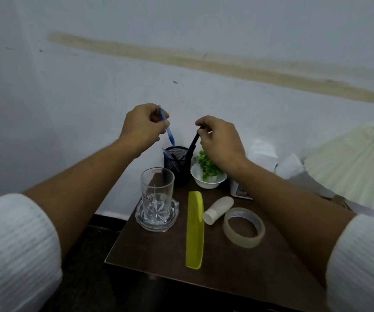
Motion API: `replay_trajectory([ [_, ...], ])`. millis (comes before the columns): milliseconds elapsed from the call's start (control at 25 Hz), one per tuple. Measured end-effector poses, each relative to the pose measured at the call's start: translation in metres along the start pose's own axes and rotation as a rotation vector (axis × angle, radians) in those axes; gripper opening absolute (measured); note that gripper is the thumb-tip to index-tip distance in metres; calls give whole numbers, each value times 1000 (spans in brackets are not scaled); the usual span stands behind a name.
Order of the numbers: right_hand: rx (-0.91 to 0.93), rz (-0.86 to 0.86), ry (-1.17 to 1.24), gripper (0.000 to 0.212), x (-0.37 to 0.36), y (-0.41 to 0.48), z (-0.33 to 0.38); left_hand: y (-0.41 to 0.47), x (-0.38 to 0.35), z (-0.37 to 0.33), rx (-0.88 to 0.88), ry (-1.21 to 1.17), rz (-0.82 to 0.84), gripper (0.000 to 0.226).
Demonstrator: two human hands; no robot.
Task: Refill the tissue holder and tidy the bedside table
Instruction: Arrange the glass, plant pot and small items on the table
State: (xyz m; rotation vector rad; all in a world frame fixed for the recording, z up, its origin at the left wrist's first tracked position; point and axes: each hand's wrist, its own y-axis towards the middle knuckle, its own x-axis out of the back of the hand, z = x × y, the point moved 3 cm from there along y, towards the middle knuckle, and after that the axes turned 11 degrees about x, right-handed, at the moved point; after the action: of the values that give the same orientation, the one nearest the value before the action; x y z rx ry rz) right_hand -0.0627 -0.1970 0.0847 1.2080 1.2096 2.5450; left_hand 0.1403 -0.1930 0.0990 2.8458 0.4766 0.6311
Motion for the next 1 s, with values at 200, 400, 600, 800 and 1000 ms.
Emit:
replay_trajectory([
  [200, 99, 206, -235, 32, -40, 1, -11, 22, -21, 31, 2, 141, 61, 23],
  [400, 13, 274, -204, 34, -47, 2, -15, 25, -36, 49, 81, 315, 157, 29],
  [600, -98, 241, -47, 47, -17, -2, 0, 9, -17, 27, 93, 254, 121, 40],
  [800, -139, 179, 79, 32, 49, -30, 24, -44, 8, -32, -51, 129, 82, 25],
  [1000, -203, 226, 86, 27, 129, -99, 28, -124, -36, -71, -128, 82, 251, 16],
])
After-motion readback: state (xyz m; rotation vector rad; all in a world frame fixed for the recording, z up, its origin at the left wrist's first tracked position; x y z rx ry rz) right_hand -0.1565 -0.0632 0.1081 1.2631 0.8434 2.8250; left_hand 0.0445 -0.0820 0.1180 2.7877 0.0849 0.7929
